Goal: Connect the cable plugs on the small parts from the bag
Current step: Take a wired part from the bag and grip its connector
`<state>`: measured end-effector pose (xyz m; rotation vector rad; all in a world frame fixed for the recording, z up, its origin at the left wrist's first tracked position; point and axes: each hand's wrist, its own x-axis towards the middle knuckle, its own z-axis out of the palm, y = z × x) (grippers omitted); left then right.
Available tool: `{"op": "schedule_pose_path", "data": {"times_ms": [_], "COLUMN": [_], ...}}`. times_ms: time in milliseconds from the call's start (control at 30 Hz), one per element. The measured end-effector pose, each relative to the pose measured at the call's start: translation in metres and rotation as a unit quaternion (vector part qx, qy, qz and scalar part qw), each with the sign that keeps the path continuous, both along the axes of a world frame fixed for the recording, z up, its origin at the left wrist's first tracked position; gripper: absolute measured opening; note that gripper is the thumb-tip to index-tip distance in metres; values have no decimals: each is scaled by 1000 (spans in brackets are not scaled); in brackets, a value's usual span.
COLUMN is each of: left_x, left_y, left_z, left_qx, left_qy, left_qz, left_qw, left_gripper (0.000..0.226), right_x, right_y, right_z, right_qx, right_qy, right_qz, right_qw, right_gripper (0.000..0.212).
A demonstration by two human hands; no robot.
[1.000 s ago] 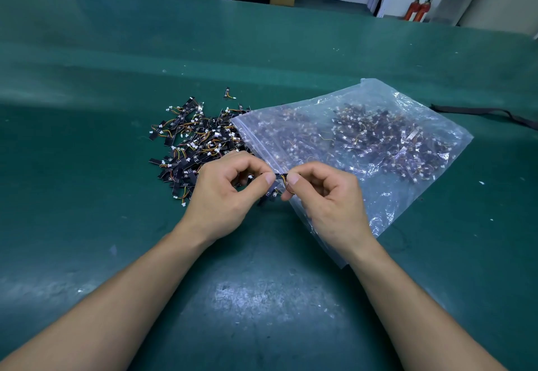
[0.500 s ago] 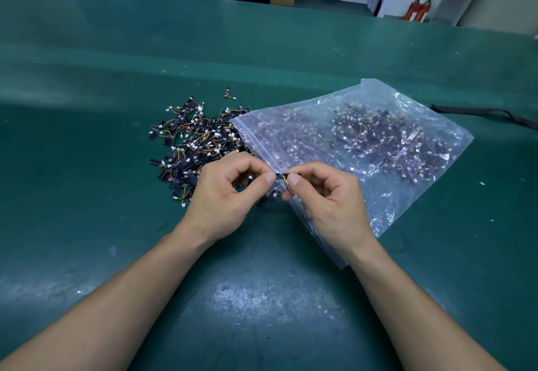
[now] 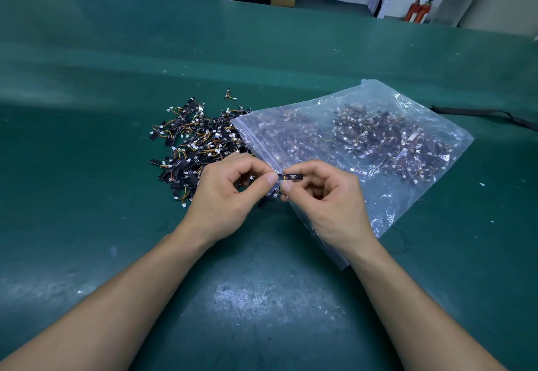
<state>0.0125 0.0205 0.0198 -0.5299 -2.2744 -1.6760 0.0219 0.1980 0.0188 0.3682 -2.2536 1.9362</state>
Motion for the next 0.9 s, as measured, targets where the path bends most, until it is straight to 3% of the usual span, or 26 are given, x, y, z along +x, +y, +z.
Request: {"op": "schedule_pose_path", "data": {"times_ms": [900], "left_x": [1], "left_y": [-1], "left_z": [2], "left_qx": [-5], "left_qy": [18], "left_qz": [7], "left_qw": [1000], "left_gripper": [11], "right_x": [4], "right_y": [0], "right_z": [8], "right_qx": [-20], "right_qy": [22], "right_qz": [14], "right_qw": [999], "right_gripper": [11]}}
